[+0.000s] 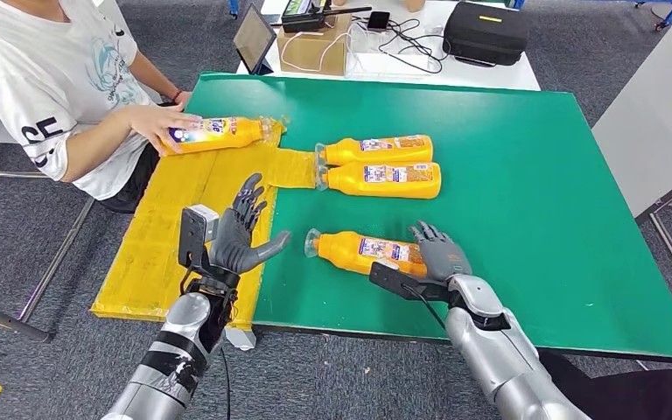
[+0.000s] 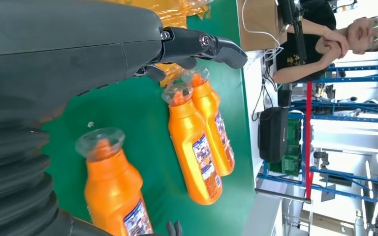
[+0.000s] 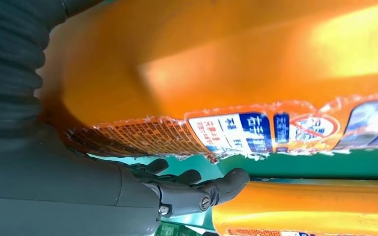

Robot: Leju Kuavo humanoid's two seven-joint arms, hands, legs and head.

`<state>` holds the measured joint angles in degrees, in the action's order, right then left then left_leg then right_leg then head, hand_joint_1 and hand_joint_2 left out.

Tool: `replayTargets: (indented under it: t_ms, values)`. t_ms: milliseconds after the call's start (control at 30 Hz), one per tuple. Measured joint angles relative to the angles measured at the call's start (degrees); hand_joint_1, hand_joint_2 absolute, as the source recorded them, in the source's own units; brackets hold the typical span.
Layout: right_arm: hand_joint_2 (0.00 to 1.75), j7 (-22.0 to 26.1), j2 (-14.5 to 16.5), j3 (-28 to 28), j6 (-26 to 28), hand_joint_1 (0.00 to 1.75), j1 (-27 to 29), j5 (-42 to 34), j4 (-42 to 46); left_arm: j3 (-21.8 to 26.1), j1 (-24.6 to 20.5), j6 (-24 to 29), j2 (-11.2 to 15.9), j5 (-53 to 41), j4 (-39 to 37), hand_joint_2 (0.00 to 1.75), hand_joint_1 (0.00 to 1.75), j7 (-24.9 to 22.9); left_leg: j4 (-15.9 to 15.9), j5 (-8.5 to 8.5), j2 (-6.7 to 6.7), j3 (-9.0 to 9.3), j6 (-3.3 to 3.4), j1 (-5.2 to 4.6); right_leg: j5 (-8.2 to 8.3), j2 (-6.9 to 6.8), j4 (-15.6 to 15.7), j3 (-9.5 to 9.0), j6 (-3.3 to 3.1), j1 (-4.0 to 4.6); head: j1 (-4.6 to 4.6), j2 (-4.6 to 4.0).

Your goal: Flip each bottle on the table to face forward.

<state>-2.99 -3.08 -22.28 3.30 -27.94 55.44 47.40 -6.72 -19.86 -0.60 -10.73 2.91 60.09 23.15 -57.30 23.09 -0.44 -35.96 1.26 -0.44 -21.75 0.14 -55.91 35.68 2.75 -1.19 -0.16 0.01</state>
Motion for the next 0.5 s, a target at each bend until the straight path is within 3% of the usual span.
replayTargets:
  t_ms: [33,267,500]
  values:
    - [1.75,0.96,0.24,-0.08,-0.83,1.38,-0.93,-1.07,-1.33,-0.01,-0.39,-0.25,0.07,0.00,-0.43,1.75,0.00,-0.01,0.00,-0.01,0.02,0.02,0.00,0.00,0.02,0.01,0.00,0.00,0.00,0.00,-0.01,0.00]
    - [1.75,5.24,1.66,-0.09,-3.34,1.71,-5.85,-7.35,-8.68,-0.01,-3.25,-0.85,0.46,0.02,-3.51,1.75,0.00,0.06,0.00,-0.02,0.20,0.25,0.00,0.00,0.13,0.03,0.00,-0.15,-0.14,0.02,0.00,0.00]
    - [1.75,6.45,1.76,0.42,-4.33,1.73,-6.97,-13.20,-10.83,-0.14,-5.79,-0.87,1.08,-0.09,-5.63,1.75,0.00,-0.40,0.00,-0.03,0.20,0.32,0.01,0.01,0.13,0.03,0.00,-0.22,-0.14,0.02,0.01,0.01]
